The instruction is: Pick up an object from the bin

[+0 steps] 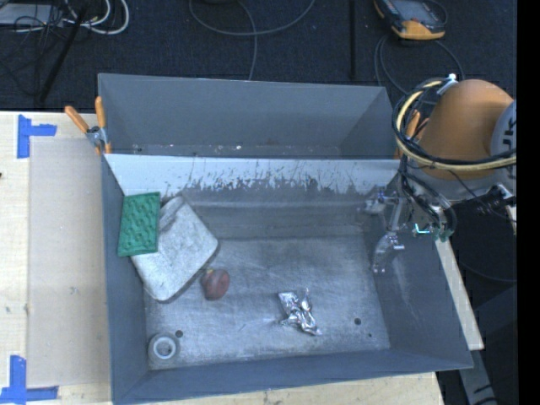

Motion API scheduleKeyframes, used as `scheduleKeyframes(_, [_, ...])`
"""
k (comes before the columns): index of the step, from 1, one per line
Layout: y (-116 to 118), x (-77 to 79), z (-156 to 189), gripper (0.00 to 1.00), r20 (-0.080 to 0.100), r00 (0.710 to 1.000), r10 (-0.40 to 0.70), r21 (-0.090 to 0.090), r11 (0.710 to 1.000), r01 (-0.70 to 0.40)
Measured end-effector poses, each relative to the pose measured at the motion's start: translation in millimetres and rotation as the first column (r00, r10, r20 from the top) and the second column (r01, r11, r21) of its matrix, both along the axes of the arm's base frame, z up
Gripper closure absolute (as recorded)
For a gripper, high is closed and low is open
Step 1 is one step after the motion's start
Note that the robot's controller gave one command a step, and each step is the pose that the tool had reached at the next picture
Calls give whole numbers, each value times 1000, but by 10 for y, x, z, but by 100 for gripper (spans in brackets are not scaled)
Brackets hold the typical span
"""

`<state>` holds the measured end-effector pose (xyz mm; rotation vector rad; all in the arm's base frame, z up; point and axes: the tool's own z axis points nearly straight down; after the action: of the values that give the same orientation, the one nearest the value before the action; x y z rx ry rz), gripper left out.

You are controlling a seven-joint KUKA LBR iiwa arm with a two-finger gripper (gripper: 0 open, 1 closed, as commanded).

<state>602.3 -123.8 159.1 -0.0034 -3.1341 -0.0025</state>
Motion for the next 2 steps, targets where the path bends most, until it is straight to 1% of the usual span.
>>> scheduleKeyframes(1, [676, -580, -351, 0, 2, 981, 194, 3, 981, -194])
scheduleKeyframes(2, [1176, -886, -804, 0, 2, 892, 452, 4, 892, -452])
